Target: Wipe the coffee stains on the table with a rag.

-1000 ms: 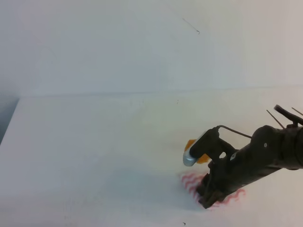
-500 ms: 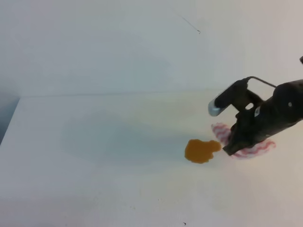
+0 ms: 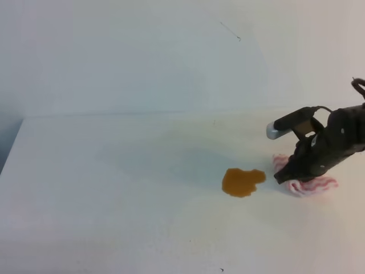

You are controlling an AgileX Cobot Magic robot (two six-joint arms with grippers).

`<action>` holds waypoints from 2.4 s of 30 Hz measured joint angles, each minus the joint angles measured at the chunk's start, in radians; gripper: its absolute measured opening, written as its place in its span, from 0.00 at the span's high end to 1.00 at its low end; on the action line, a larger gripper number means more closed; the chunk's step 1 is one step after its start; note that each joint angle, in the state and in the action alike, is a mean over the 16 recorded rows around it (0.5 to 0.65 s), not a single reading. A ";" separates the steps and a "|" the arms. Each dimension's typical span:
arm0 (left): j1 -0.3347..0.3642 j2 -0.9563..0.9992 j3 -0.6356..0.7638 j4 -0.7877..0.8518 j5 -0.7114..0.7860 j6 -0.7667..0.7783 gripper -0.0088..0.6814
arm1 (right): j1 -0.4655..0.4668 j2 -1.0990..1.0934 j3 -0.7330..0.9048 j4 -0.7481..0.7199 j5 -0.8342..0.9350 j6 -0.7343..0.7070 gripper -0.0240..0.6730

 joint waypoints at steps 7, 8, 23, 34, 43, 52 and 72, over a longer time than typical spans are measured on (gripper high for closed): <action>0.000 0.000 0.000 0.000 -0.002 0.000 0.99 | 0.097 0.076 -0.100 0.045 -0.009 0.007 0.92; 0.000 0.000 -0.003 0.000 -0.002 0.000 0.99 | 0.115 0.085 -0.115 0.051 -0.007 0.008 0.92; 0.000 0.000 -0.003 0.000 -0.006 0.000 0.99 | 0.315 0.121 -0.184 0.016 0.148 0.015 0.92; 0.000 0.002 -0.003 0.000 -0.006 0.000 0.99 | 0.117 0.030 -0.001 -0.165 0.171 0.133 0.92; 0.000 0.000 0.000 0.000 -0.006 0.000 0.99 | 0.029 -0.011 0.102 -0.155 0.086 0.176 0.92; 0.000 0.002 -0.003 0.000 -0.001 0.000 0.99 | 0.250 -0.002 0.072 0.031 0.066 0.086 0.92; 0.000 0.000 -0.003 0.000 -0.004 0.000 0.99 | 0.469 -0.202 -0.060 0.009 0.135 0.185 0.92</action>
